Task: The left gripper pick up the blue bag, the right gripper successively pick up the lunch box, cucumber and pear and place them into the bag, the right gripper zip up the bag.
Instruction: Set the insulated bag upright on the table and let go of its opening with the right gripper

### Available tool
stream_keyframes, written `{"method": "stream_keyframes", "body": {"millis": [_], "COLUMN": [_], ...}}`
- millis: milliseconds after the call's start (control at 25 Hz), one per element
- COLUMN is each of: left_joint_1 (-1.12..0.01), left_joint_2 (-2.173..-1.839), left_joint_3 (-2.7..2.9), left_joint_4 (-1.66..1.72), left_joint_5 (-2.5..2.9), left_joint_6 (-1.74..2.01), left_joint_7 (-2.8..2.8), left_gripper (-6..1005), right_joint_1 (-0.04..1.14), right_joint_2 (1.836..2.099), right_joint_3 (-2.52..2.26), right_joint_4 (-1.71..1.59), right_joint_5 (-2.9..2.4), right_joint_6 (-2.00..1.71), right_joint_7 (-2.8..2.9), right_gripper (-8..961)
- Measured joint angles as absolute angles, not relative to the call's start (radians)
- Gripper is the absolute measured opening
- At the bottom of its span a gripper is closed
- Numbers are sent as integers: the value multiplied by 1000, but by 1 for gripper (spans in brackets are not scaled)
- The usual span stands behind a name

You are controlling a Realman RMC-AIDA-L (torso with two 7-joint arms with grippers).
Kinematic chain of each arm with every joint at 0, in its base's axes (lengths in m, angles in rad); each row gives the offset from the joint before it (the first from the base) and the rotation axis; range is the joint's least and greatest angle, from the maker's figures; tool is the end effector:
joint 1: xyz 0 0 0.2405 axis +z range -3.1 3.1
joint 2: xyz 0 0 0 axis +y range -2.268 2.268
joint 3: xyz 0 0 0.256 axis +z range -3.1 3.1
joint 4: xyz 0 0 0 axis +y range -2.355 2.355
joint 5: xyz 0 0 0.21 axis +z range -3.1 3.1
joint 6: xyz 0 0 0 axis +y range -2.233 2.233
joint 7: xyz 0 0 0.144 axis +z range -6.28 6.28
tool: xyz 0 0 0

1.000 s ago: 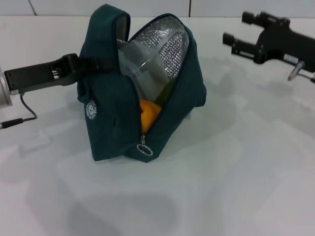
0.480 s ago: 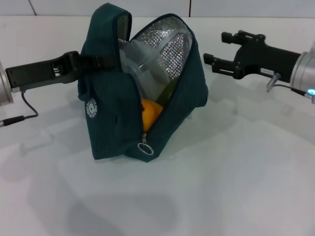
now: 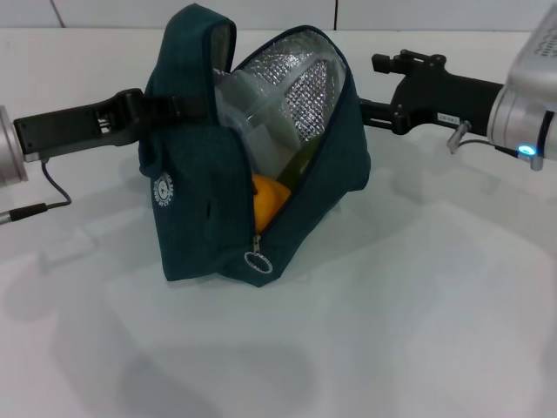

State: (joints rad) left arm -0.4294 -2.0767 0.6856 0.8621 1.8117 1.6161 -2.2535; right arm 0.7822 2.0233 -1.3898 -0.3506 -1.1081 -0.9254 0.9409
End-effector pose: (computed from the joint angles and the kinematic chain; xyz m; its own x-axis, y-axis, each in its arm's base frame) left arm -0.2559 0.3281 0.0517 0.1779 0.7714 0.6110 0.8605 -0.4232 0.2837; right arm 0.1896 0.4227 -0.0523 0.8808 -0.0373 -0.4720 -0.2933 -0.8257 -0.4820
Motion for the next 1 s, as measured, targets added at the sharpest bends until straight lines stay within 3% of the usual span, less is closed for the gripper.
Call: {"method": "stream_keyframes", "body": {"millis": [280, 640, 1000], "left_joint_1": [-427, -418, -417], "left_joint_2": [-2079, -2078, -2077], "left_joint_3": [686, 686, 686], "left_joint_4": [862, 862, 862], "left_joint_5": [1812, 1811, 1811], "left_joint_6": [1614, 1615, 1616], "left_joint_7": [-2253, -2252, -2250], "left_gripper": [37, 37, 36], "right_joint_1": [801, 794, 751], "right_joint_2": [2028, 2028, 2028], "right_joint_3": [-1472, -1477, -1473], "right_joint_4": [-356, -383, -437], "right_joint_5": [-1099, -1069, -1056], "right_joint_6": [-899, -902, -913], "right_joint_7": [906, 893, 885], "right_gripper": [682, 467, 92]}}
